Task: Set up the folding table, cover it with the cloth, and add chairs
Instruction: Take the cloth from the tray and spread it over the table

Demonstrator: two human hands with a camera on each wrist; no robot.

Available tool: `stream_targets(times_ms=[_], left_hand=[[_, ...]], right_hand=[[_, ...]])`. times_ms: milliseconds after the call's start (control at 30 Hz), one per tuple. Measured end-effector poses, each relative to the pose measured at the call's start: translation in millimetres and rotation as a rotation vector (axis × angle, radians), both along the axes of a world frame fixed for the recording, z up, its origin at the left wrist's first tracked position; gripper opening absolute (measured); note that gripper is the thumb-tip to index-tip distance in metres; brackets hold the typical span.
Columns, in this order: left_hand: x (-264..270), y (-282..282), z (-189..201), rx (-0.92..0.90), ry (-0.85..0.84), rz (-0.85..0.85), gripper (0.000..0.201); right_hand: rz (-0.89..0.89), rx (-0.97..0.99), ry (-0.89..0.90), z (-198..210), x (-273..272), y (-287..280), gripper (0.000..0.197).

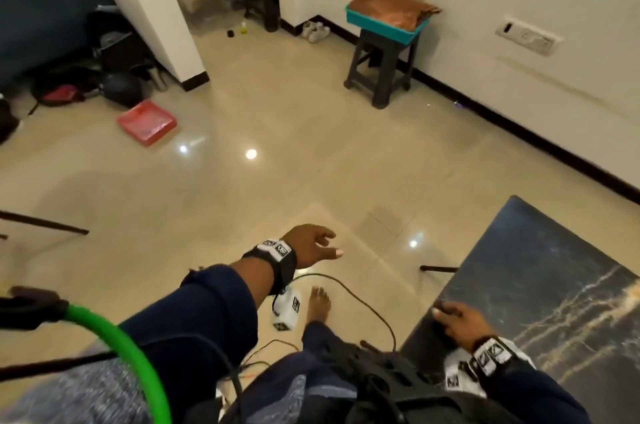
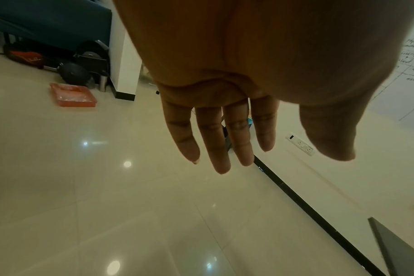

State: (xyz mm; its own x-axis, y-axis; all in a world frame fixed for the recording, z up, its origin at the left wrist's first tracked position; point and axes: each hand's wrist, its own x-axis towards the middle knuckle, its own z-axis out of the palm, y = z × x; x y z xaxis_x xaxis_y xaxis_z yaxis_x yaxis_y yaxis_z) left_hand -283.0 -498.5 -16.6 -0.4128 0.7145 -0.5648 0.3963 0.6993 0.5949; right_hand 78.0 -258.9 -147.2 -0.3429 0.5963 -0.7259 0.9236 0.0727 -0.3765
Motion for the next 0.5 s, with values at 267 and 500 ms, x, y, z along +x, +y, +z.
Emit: stream_targets(times_ms=[267, 500], left_hand=[[-146.9, 70.7, -16.3, -0.164, -0.035, 0.006, 0.066], [-269.0, 118.9, -16.5, -0.125, -0.161, 0.139, 0.060]], right_hand=[[0.030, 0.022, 0.080, 9.9, -208.2, 31.5, 0.041], [0.028, -0.137, 0.103, 24.7, -334.6, 71.7, 0.041]])
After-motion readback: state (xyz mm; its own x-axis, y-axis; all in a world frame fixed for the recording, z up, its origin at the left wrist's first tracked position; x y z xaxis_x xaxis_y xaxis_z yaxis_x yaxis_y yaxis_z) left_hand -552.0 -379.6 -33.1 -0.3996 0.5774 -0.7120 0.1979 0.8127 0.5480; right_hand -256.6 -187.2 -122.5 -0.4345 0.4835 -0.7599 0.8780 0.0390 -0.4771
